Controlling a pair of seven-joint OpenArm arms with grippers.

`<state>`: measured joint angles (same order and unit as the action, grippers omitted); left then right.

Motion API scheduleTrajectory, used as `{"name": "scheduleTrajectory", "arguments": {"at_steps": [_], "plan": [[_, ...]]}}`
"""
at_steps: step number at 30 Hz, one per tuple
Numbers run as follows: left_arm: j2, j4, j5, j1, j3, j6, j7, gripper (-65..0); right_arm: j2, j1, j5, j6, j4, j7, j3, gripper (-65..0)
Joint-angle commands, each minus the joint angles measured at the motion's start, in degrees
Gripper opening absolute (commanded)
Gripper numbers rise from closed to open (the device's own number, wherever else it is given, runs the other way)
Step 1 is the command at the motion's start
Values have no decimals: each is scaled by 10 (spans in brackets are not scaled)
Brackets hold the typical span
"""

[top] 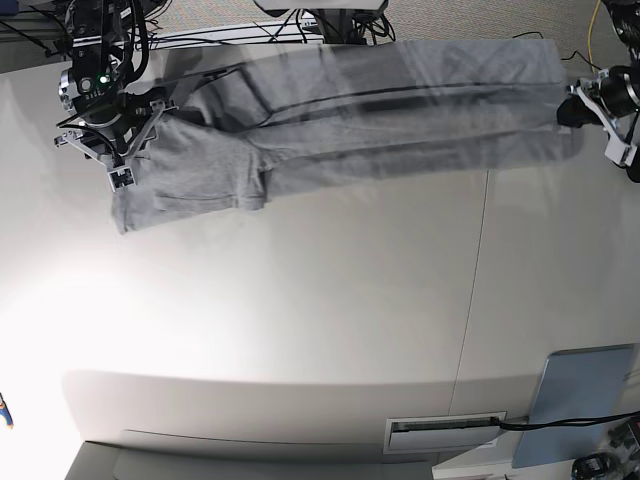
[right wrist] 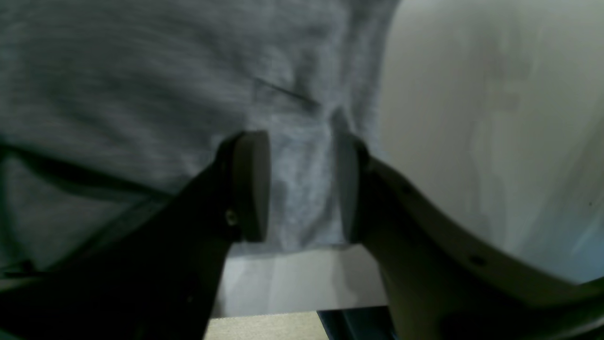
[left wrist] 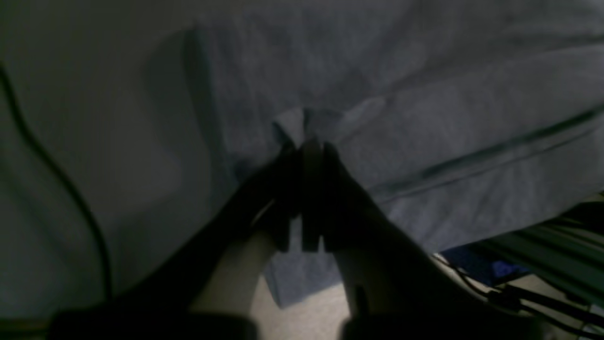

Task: Fold the T-shirt properly
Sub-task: 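Hold the folded strip with both grippers and smooth it flat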

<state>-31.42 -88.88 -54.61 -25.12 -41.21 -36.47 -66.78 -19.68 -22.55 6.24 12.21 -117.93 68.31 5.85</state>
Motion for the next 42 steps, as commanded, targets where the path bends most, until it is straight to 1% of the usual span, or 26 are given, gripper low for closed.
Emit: {"name": "scheduleTrajectory", "arguments": {"at_steps": [1,3,4,5,7,10,13,15,17,20,23,27,28,30,32,34,37,38,39,41,42], "plan": [[-10,-7,-1,0,-6,6,13,-505,-7,2,-3,-1,-11,-10,4,-415],[-2,-7,5,0,-6,16,14,-409,-7,2,-3,-1,-11,-10,4,-415],[2,-7,8,0,-6,23,20,-374,-7,2,-3,-1,-11,-10,4,-415],[7,-7,13,0,-6,27,27,-349,-7,2,-3,-1,-11,-10,4,-415],[17,-7,35,0,-6,40,44,-332,-7,2,-3,-1,-11,-10,4,-415],[32,-7,80,0,-6,50,69,-332,-7,2,-3,-1,-11,-10,4,-415],[47,-7,119,0,-6,71,78,-332,-7,2,-3,-1,-11,-10,4,-415],[55,-6,136,0,-6,83,82,-332,-7,2,-3,-1,-11,-11,4,-415],[61,-2,139,0,-6,84,82,-332,-7,2,-3,-1,-11,-11,4,-415],[67,11,126,0,-6,84,82,-332,-8,2,-3,-1,-11,-13,4,-416],[73,26,95,0,-6,82,78,-333,-14,2,-3,-1,-11,-16,4,-415],[78,38,49,0,-6,75,58,-337,-15,4,-3,0,-11,-18,5,-416],[78,39,39,0,-6,65,52,-345,-14,5,-3,0,-11,-18,5,-416],[78,39,24,0,-6,64,47,-376,-15,5,-3,0,-11,-20,5,-415],[77,39,24,1,-6,65,48,-405,-15,5,-3,0,-11,-22,5,-416],[75,39,52,1,-6,65,63,-406,-14,5,-3,0,-11,-22,5,-415],[73,39,139,0,-6,76,111,-405,-14,5,-3,0,-11,-22,5,-416],[73,39,162,0,-6,84,122,-405,-14,5,-3,0,-11,-22,5,-416],[73,39,179,0,-6,84,130,-405,-14,5,-3,0,-11,-22,5,-416],[72,38,187,1,-6,79,133,-398,-14,5,-3,-1,-11,-23,5,-415],[71,37,186,1,-6,69,133,-381,-14,5,-3,-1,-11,-24,5,-415]]}}
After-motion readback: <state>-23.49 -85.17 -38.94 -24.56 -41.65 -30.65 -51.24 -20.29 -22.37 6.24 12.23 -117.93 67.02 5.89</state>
